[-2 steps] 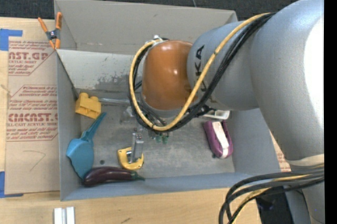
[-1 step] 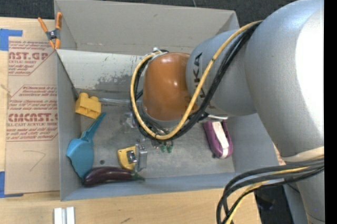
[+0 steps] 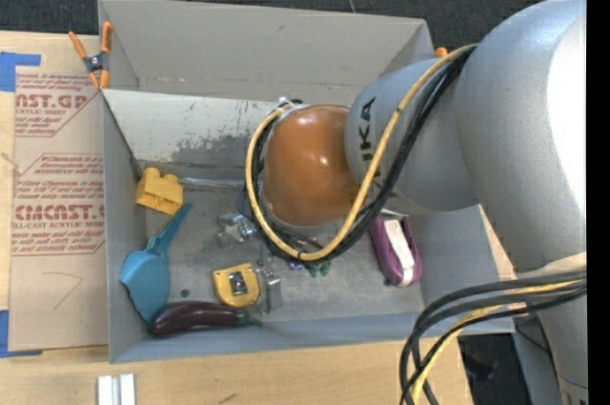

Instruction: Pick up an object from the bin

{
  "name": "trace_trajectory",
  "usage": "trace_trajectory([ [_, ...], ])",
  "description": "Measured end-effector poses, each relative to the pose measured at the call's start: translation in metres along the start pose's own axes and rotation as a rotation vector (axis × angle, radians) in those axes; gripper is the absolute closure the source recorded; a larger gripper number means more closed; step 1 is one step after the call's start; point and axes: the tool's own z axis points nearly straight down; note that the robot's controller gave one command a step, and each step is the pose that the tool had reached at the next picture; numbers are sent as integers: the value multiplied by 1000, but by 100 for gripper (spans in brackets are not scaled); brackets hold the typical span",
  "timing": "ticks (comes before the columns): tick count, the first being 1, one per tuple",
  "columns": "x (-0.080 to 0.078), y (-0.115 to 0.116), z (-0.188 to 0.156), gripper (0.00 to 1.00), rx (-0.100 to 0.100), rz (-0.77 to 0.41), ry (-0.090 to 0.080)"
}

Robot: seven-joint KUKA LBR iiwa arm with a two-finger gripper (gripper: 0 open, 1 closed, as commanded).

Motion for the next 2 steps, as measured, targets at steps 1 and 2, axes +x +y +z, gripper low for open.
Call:
trace_trajectory([
  [1, 6, 3, 9, 0, -1, 52, 5],
  [2, 17, 20, 19, 100, -1, -406, -3],
])
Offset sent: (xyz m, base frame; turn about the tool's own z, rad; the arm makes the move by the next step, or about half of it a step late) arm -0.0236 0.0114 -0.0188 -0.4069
